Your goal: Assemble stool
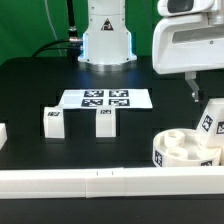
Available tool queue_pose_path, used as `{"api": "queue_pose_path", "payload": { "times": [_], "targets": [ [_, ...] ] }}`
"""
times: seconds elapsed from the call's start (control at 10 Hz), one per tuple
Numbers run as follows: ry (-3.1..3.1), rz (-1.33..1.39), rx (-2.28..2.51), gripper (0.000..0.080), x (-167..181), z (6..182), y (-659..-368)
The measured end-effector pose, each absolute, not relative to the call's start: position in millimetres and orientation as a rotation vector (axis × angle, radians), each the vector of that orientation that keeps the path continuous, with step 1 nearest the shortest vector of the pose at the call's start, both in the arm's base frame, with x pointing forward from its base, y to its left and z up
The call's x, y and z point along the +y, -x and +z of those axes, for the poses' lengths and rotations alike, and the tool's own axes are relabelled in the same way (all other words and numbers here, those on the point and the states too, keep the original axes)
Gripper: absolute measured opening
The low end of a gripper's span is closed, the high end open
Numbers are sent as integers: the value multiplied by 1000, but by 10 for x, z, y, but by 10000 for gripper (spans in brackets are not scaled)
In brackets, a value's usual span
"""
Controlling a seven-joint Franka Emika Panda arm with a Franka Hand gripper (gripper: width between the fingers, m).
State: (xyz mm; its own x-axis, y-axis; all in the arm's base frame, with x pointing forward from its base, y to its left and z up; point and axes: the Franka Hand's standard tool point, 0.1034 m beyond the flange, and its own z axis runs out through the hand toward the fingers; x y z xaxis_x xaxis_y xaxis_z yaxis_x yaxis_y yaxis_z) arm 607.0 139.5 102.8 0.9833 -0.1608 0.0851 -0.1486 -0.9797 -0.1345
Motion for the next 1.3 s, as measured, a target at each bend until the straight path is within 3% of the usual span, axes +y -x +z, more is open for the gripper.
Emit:
{"api": "queue_pose_path", "payload": {
  "times": [0.9,1.3],
  "targets": [
    [2871,-183,-1201,649,1426,1023,-6062],
    [2713,-167,-1570,649,1377,1009,-6062]
  ]
}}
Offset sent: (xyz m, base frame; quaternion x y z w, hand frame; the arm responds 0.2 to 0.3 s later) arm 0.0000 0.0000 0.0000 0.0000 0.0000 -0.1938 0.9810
